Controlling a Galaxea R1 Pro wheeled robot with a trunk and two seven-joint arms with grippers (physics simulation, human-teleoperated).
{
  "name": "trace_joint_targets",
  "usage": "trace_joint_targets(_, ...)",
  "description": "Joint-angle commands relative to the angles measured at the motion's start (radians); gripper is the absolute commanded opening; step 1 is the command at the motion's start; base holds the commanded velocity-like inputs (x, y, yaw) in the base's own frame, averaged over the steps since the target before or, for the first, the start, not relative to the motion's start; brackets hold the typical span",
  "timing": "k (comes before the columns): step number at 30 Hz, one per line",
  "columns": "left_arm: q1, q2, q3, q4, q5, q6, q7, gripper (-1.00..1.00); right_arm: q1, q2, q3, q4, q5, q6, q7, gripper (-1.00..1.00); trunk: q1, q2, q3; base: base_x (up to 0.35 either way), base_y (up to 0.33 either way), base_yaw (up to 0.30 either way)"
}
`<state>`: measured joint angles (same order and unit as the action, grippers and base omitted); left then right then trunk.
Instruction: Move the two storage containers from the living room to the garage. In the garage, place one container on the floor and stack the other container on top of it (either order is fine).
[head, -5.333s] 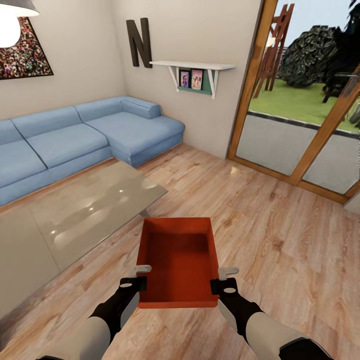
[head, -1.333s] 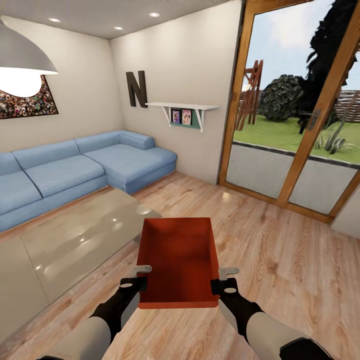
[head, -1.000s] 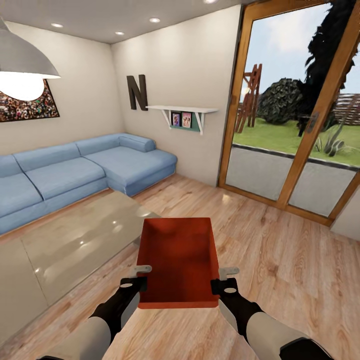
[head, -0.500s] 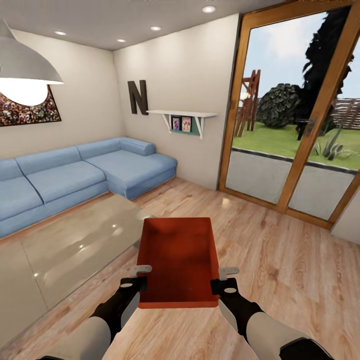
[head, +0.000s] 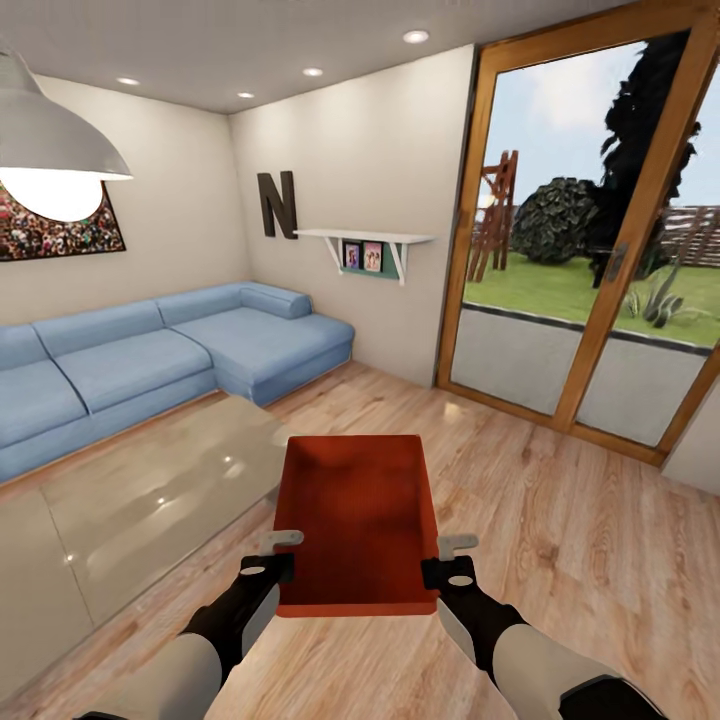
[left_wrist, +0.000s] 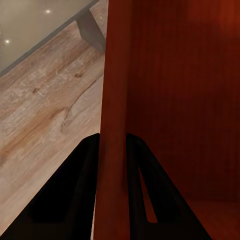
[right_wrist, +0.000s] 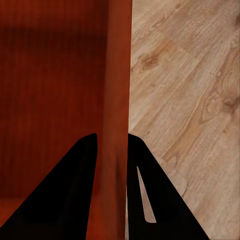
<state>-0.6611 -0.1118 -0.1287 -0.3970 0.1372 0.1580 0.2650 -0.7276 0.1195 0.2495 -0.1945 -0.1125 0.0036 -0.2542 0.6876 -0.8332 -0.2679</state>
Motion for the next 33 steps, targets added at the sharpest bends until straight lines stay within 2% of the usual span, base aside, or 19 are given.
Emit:
trace_joint_targets(1, 0.000, 0.000, -0.002, 0.001, 0.035, 0.005, 0.013, -1.00, -0.001, 0.000, -0.018, -0.003, 0.009, -0.052, -0.028, -1.00, 0.000, -0.001, 0.000, 0.000, 0.000, 0.000)
trace_joint_targets(33, 0.000, 0.000, -0.002, 0.001, 0.035, 0.005, 0.013, -1.00, -0.001, -0.001, -0.018, -0.003, 0.010, -0.051, -0.028, -1.00, 0.000, -0.001, 0.051, 0.000, 0.000, 0.000)
